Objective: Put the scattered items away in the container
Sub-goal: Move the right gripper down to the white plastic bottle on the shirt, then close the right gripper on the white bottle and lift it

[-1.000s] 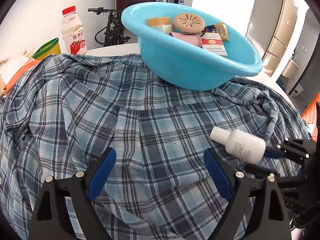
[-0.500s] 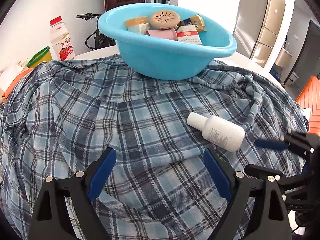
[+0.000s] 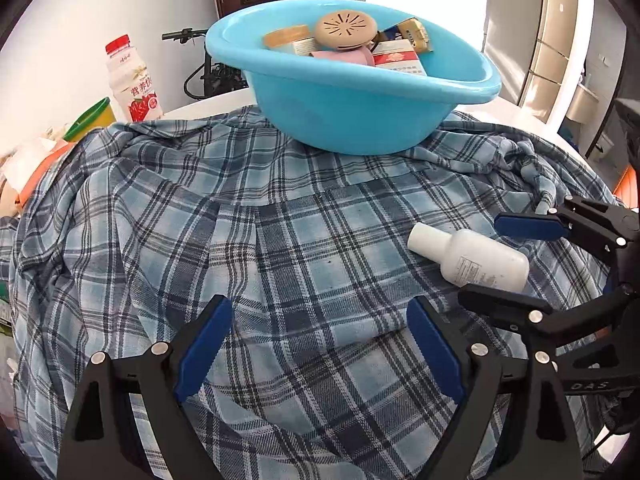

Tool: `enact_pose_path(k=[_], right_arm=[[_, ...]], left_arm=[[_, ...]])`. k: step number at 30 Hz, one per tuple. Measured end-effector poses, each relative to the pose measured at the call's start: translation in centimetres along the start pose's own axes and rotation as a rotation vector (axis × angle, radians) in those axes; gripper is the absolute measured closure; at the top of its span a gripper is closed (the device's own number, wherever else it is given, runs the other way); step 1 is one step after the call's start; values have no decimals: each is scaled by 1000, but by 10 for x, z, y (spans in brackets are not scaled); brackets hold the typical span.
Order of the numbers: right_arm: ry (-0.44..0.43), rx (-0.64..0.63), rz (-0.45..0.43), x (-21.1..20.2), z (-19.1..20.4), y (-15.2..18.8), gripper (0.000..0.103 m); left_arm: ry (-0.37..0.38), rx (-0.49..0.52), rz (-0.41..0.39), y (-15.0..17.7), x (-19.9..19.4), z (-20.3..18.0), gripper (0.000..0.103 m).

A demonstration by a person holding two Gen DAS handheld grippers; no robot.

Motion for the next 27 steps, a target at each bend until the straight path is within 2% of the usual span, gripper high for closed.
enact_pose_path(k=[9,11,12,13,27], right_arm=[[0,20,17,11,-7,6,38],[-2,19,23,13,-7,8,46],[-6,20,30,14,-6,9,60],[-11,21,36,15,-6,10,65],[10,45,-25,-23,-11,2,65]], left_arm=[[3,-42,14,6,2,10,12],[2,-39,13,6,2,10,12],[2,-37,13,6,1,9,12],[3,-35,13,7,0,9,12],[13,-18,-12,-2,-10,-1,12]])
Point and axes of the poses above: each gripper's, at about its wrist camera, not at the fingertips, and x roughly the way its jaws point, z to its left, y to its underside, the point moved 8 cm from there along x, roughly the way its jaws point, and after that the axes turned 14 degrees about -z, right-handed, at the moved point
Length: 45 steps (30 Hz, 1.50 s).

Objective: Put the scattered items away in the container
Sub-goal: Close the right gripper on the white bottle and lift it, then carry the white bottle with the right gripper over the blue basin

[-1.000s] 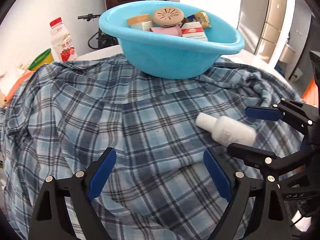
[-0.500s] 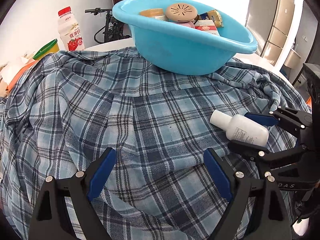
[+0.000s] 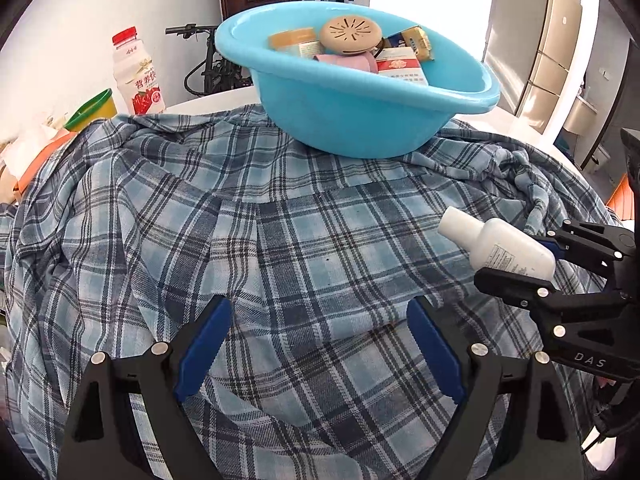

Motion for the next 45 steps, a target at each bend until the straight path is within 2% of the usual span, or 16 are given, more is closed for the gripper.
enact_pose_path(k=[15,26,31,40,45], right_arm=[[38,31,-14,-36,-5,18,65],[51,32,-61,-54,-8,2,65],[61,27,-113,-61,-14,-23,65],[79,26,-205,-67,-34,-88,65],[88,19,-209,-57,-52,-123,65]], left_arm=[[29,37,-17,9,-20,-28,12],[29,23,-56,-7,-32,-31,12],[17,40,-81,-33,-35,-28,12],[-18,78,-153,-101,-33,-25,12],[-31,73,-182,-139,-17,-19,12]])
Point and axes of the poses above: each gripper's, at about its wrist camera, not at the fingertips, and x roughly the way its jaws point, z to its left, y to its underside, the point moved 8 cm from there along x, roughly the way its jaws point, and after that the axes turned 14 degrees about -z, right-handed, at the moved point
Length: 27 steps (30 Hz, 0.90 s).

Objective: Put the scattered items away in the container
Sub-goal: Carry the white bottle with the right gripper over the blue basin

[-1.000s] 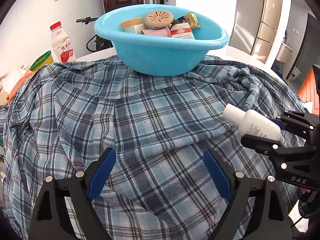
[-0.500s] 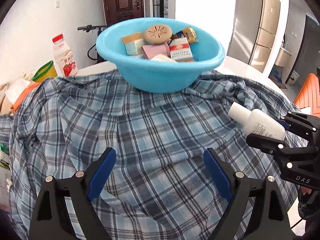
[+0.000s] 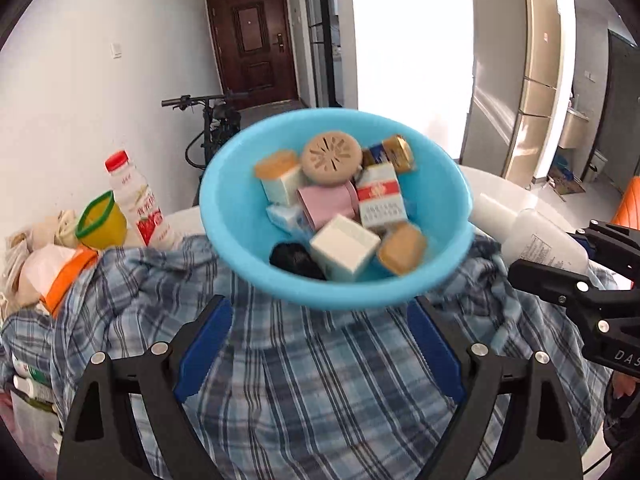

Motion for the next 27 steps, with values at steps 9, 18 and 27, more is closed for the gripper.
enact_pose_path(k=[9,18,27], right_arm=[[39,12,-16,47,-33,-46,65],[71,76,15,114,-60,-55,65],[77,90,87,158,-76,-37,65]], left_arm=[[3,-22,27,-42,69,8,12],[0,-72,66,-62,136,22,12],[6,-46,104,-58,175,26,12]])
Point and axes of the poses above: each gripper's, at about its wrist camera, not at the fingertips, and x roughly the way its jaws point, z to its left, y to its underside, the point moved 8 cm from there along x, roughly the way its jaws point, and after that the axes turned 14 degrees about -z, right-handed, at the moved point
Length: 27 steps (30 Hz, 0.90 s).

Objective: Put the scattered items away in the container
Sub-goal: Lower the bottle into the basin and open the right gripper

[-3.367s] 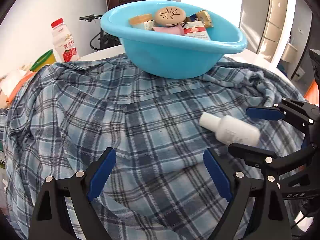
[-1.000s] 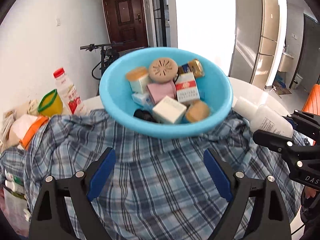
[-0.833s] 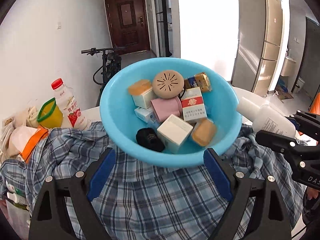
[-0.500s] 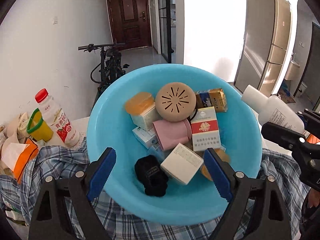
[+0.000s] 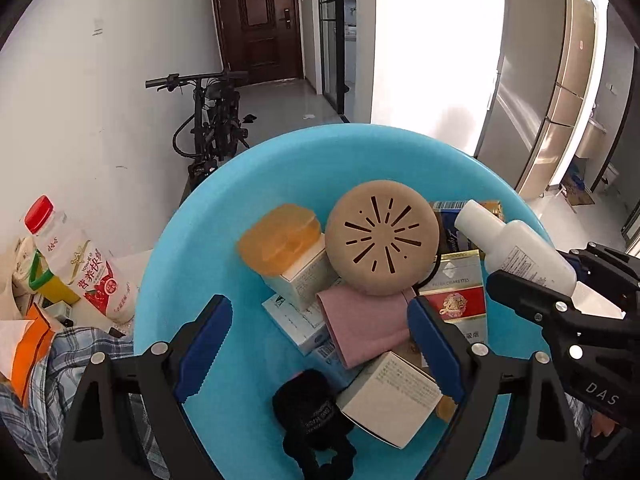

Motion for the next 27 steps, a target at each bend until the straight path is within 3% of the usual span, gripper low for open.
enact_pose_path(k=[12,19,27], right_arm=[[17,4,29,16,-9,5,65],[24,-14,4,1,-7,-5,53],[18,-12,-28,-29,2,-10,48]], left_arm=[[-1,15,13,0,9,1,12],[-10,26,2,-3,-5,1,12],[-8,19,-27,-5,-35,-4,12]])
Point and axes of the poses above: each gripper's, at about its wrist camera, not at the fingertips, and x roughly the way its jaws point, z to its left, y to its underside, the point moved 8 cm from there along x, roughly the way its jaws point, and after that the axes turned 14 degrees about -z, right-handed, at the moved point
